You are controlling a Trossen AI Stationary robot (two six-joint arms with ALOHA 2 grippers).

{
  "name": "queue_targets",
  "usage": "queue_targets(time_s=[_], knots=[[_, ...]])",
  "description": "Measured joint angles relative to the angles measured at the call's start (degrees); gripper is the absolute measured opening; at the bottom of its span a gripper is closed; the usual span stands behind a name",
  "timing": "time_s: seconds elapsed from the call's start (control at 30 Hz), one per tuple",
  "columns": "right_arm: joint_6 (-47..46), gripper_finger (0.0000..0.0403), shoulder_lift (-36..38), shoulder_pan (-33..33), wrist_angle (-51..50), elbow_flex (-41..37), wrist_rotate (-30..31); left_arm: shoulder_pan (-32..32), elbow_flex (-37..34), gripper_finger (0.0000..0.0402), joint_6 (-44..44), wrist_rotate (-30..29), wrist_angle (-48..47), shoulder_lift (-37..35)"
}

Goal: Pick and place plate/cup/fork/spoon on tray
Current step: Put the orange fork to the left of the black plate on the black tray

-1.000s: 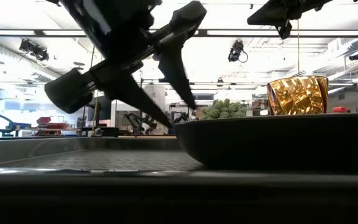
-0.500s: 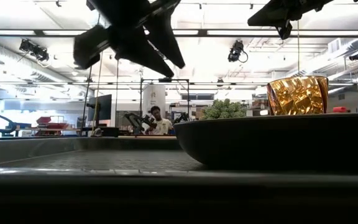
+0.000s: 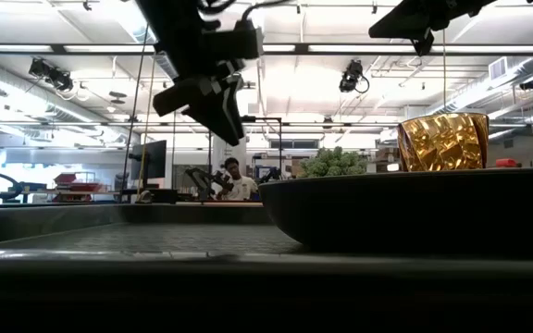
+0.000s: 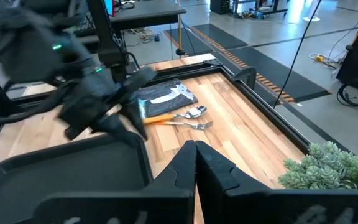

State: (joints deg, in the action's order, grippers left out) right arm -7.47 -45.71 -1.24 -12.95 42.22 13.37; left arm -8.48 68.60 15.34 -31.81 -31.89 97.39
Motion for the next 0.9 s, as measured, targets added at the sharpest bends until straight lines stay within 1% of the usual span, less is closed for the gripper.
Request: queue_targets(time_s=[0.13, 0.27, 0.33, 0.4, 0.5, 0.63, 0.73, 0.8, 0.9], knots=[[0.8, 0.0011, 0.0, -0.02, 0.0, 0.0, 0.01, 4.78, 0.01, 0.0121, -6.39, 0.06, -1.53, -0.44], [1.25, 0.0011, 0.0, -0.02, 0.0, 0.0, 0.7, 10.42, 0.02, 0.0121, -19.66, 0.24, -2.91, -0.59], [1.51, 0.0011, -0.02, -0.02, 0.0, 0.0, 0.81, 13.43, 0.02, 0.0121, -24.63, 3.07, -5.61, -0.59], [1.72, 0.0011, -0.02, -0.02, 0.1, 0.0, 0.81, 16.52, 0.02, 0.0121, -27.94, 7.71, -8.31, -0.59], [2.79, 0.0011, -0.02, -0.02, 0.94, 0.0, 0.88, 20.71, 0.0, 0.0121, -30.29, 13.48, -11.59, -0.59], [4.54, 0.0011, -0.02, -0.02, 2.91, 0.0, 0.89, 25.27, -1.87, 0.0121, -31.49, 20.6, -10.99, -0.61], [5.01, 0.0011, -0.02, -0.02, 2.98, 0.0, 0.61, 28.36, -5.49, 0.0121, -33.51, 23.94, -9.46, -0.61], [5.14, 0.0011, -0.02, -0.02, 2.66, 0.0, 0.38, 30.04, -7.63, 0.0121, -35.58, 25.19, -8.77, -0.61], [5.12, 0.0011, -0.02, -0.02, 2.6, 0.0, -0.39, 31.32, -8.98, 0.0121, -38.15, 26.51, -8.76, -0.61]])
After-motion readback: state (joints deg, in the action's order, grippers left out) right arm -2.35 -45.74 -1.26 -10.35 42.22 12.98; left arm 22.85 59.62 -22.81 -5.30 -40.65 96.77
